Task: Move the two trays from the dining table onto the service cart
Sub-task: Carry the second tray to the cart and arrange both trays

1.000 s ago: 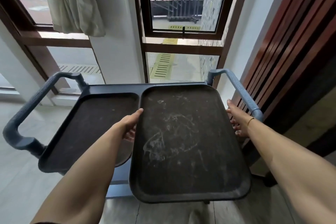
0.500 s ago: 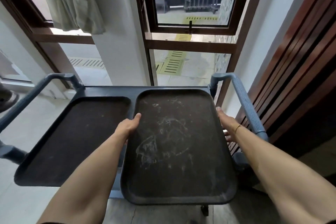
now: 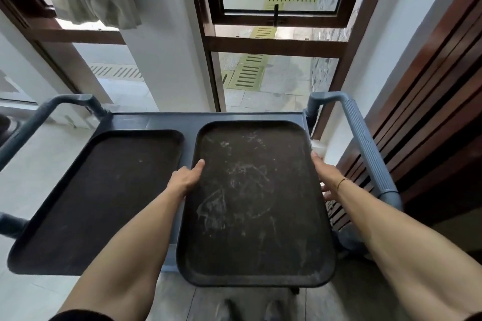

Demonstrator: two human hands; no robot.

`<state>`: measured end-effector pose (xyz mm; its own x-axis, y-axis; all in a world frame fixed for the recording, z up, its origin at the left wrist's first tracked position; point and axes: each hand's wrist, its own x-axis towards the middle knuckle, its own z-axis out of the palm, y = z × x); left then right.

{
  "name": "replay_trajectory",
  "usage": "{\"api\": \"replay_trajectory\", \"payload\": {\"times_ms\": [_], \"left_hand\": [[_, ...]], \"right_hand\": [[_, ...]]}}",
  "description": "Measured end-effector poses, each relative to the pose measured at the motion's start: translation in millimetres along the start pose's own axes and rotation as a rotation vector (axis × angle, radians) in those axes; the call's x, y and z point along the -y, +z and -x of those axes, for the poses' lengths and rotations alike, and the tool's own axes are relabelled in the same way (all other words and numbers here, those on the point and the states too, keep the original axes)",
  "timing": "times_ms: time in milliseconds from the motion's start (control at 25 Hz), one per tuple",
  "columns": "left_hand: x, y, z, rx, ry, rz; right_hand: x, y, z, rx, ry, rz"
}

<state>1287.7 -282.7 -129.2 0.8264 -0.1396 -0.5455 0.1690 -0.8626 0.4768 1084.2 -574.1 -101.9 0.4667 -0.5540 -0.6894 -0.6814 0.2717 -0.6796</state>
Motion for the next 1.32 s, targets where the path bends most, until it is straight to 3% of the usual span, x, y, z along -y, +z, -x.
{"api": "replay_trajectory", "payload": {"times_ms": [360,720,1040,1320], "left_hand": [[-2.0,10.3,-20.7,0.07,0.006,-0.023],[0.0,25.0,-26.4,0.088,-0.026,-0.007],[-1.8,27.6,-19.9,0.075,-0.006,-0.105],[2.4,24.3,-11.9,0.031,0.029,-0.184]], "right_hand": [[-9.8,8.5,-25.8,-0.113,-0.004,0.041],[-13.0,15.9,-39.3,-0.267,-0.044,0.338],[-14.9,26.9,-38.6,-0.277,-0.037,0.608],[-17.0,24.6,-30.4,-0.277,-0.157,0.773]]}}
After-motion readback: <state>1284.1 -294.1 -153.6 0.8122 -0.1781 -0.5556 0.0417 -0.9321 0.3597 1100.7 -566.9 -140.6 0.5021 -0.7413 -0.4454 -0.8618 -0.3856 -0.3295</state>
